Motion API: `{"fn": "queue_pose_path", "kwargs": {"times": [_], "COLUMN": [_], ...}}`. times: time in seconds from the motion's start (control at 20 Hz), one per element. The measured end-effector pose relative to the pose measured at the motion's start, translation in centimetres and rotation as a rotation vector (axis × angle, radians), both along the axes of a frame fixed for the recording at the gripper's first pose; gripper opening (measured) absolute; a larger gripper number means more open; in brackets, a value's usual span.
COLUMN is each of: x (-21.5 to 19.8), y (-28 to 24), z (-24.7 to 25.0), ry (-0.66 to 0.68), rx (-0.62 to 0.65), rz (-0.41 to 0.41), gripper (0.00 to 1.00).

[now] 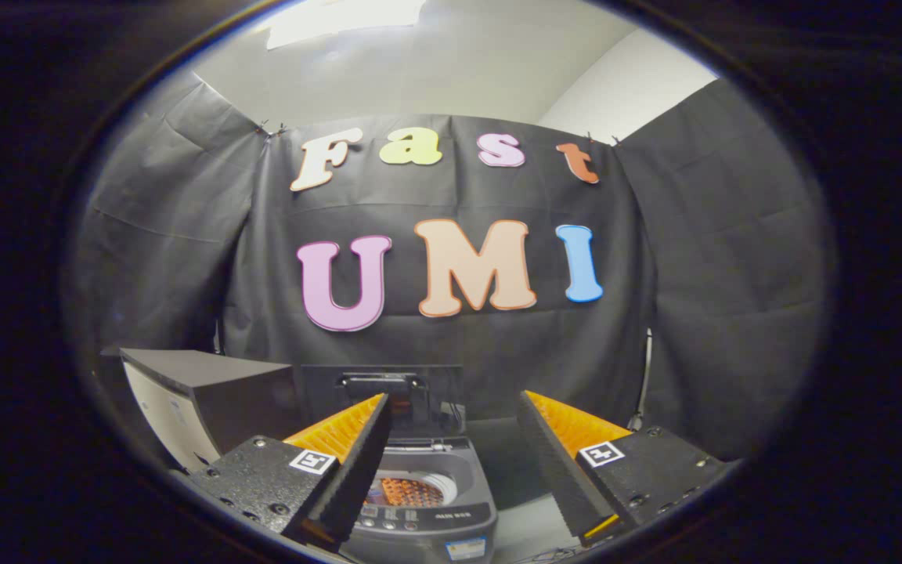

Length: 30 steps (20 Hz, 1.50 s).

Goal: Put the clothes into the washing machine and then close the washing machine lid.

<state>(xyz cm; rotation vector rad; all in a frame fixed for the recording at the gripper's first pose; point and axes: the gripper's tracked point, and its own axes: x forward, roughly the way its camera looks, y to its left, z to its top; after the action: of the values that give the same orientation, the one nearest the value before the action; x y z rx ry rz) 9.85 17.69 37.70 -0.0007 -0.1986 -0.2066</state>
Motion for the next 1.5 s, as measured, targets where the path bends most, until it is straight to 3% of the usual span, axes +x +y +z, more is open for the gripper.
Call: {"fn": "queue_pose_path", "kwargs": {"times": [0.25,0.65,0.85,1.2,1.35,1.5], "x": [10.0,26.9,32.8,38.6,38.9,38.2], "y": [4.2,9.2,9.3,7.7,7.3,7.0], "z": [2.8,1.7,-0.2,-5.1,-6.2,-5.8], "ry": [0.008,0.093,0.154,0.298,0.360,0.354], "rx": [-0.055,0.009,0.046,0.094,0.012,0.012], "rz": [0.067,0.159,0.139,0.057,0.035,0.000], "gripper": [0.97,0.98,0.98,0.98,0.98,0.99]}}
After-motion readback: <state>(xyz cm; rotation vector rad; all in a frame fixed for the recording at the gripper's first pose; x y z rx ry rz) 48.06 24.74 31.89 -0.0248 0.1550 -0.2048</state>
